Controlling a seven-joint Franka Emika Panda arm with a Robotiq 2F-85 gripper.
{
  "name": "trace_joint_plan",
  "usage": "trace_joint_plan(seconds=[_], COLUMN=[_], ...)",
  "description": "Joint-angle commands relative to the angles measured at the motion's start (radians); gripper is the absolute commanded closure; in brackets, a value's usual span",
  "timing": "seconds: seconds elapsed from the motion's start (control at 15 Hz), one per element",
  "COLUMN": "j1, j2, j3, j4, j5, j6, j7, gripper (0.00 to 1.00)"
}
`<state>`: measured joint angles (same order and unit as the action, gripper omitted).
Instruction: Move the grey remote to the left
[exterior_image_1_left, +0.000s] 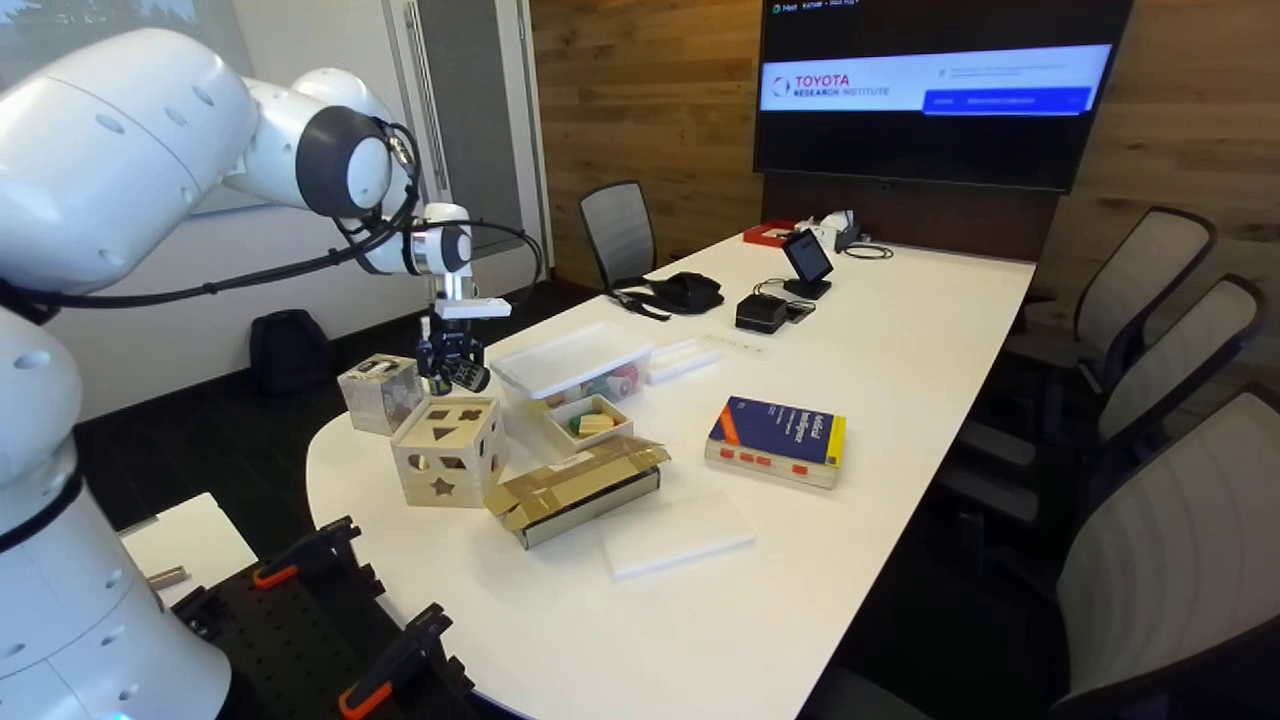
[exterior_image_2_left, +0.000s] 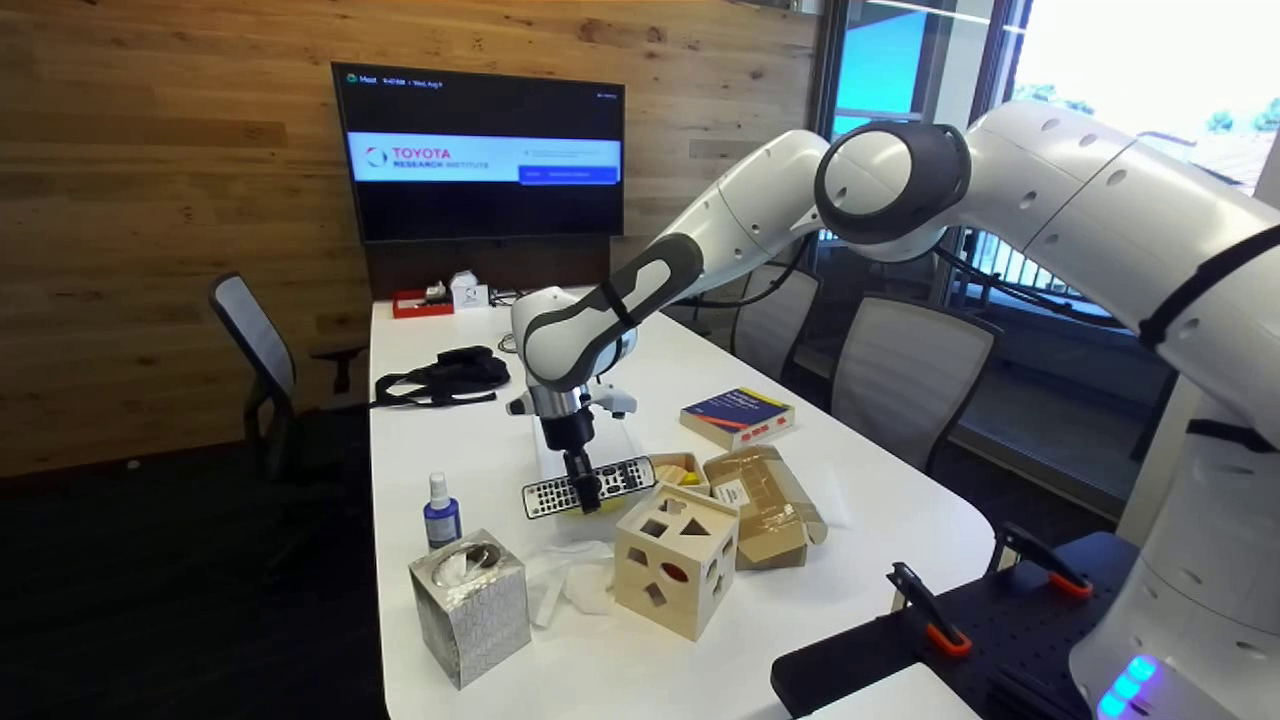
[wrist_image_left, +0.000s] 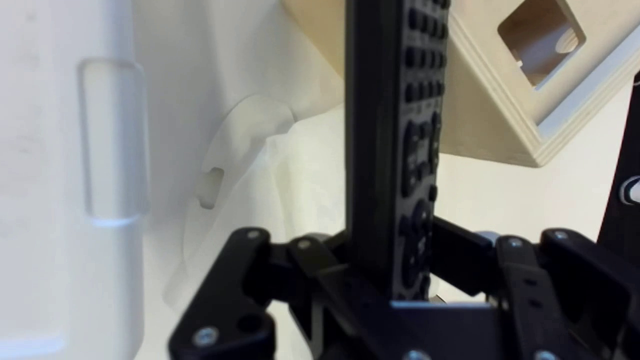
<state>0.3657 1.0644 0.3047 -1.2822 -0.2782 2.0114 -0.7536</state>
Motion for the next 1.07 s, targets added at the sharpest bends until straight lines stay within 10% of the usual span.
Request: trace_joint_plan(seconds=[0.0,0.33,0.4,1.0], j1=[0.013,0.027,0.028,0.037], j2=[0.072,0.167,0.194,0.236], j3=[0.009,0.007,0.016,0.009], j4=[0.135,0.293,0.338,0.454], j5=[0.041,0.1,0.098,0.122], j6=[-0.077,-0.179,-0.21,-0.263], j7=[-0.065,-0.132,-0.134,-0.137], gripper=[0.96,0.96,0.6,0.01])
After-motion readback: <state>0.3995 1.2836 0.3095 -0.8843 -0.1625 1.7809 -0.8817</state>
